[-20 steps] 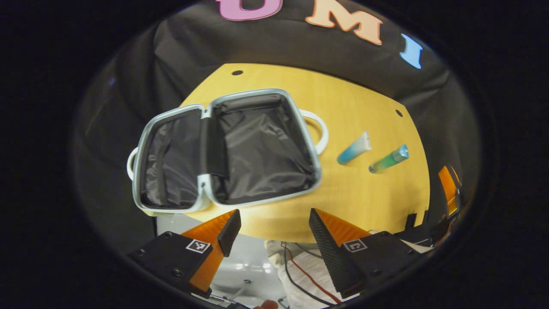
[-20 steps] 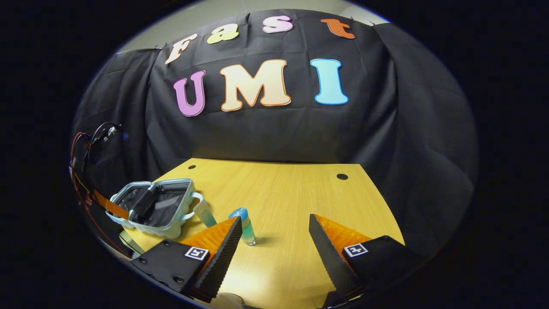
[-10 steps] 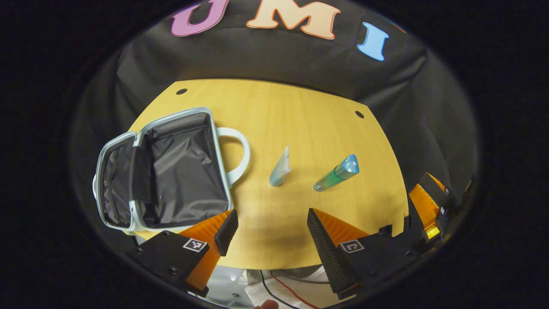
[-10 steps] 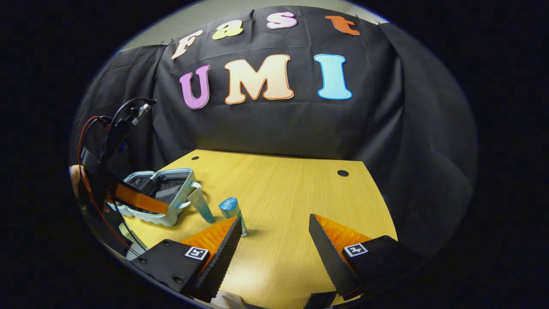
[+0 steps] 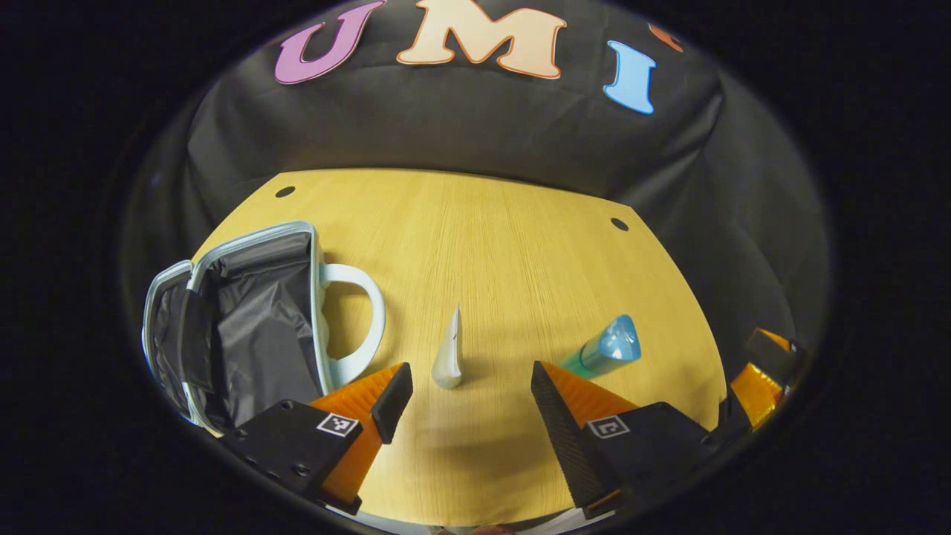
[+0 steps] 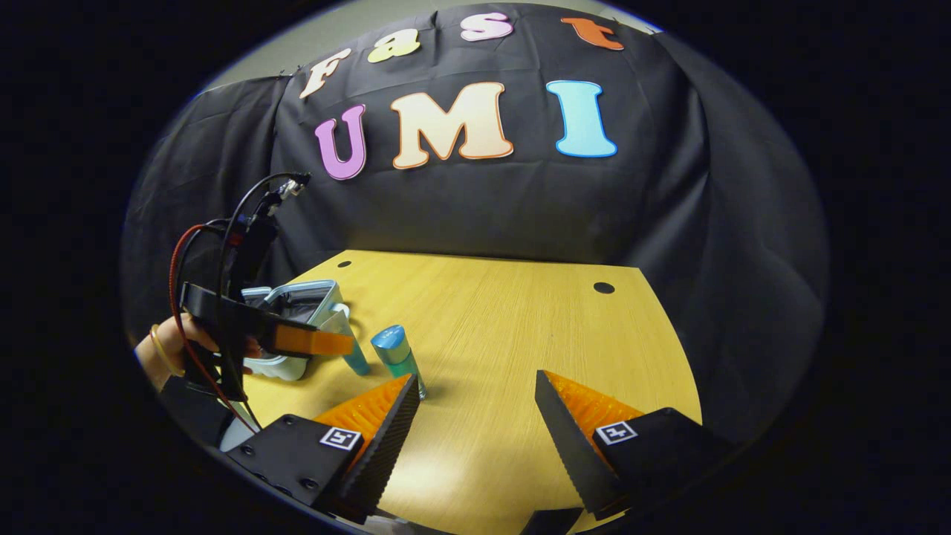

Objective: First open the suitcase, pack the skin care products into it, and then close the suitcase.

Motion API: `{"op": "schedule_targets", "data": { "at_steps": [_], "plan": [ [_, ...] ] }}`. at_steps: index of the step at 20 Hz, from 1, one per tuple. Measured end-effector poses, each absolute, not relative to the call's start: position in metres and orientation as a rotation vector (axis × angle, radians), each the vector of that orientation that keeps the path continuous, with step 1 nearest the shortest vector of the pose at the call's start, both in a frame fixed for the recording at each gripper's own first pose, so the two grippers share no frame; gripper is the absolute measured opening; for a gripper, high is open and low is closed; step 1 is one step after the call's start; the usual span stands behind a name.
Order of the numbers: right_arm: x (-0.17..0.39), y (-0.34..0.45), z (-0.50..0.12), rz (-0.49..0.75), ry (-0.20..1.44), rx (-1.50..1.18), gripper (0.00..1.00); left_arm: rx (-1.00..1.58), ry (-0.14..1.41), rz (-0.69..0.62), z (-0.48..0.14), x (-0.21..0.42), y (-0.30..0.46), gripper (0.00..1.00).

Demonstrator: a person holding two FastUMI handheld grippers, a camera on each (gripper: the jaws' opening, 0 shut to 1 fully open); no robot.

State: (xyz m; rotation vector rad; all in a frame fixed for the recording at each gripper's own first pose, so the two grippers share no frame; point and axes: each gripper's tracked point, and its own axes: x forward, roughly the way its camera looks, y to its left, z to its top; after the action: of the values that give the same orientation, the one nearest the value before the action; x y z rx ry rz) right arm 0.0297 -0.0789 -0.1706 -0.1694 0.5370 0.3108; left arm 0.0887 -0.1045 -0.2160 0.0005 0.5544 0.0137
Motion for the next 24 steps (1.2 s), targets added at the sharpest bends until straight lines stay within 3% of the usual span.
{"op": "schedule_targets", "data": {
  "at_steps": [8, 10, 12, 14, 19, 24],
  "plan": [
    [0.026, -0.074, -0.194, 0.351, 0.570, -0.186, 0.98, -0.057, 0.509, 0.116, -0.245, 0.123, -0.091, 0.88],
    [0.024, -0.073, -0.200, 0.360, 0.581, -0.191, 0.98, -0.060, 0.522, 0.136, -0.256, 0.125, -0.087, 0.79],
    [0.023, -0.071, -0.207, 0.368, 0.595, -0.191, 0.98, -0.043, 0.524, 0.150, -0.260, 0.128, -0.080, 0.50],
    [0.026, -0.069, -0.212, 0.373, 0.602, -0.194, 0.98, -0.046, 0.512, 0.150, -0.258, 0.127, -0.080, 0.34],
    [0.033, -0.053, -0.227, 0.409, 0.614, -0.218, 0.98, -0.071, 0.531, 0.123, -0.251, 0.122, -0.082, 0.28],
    [0.044, -0.021, -0.253, 0.485, 0.636, -0.213, 0.98, -0.082, 0.470, 0.027, -0.186, 0.101, -0.093, 0.27]
  ]
}}
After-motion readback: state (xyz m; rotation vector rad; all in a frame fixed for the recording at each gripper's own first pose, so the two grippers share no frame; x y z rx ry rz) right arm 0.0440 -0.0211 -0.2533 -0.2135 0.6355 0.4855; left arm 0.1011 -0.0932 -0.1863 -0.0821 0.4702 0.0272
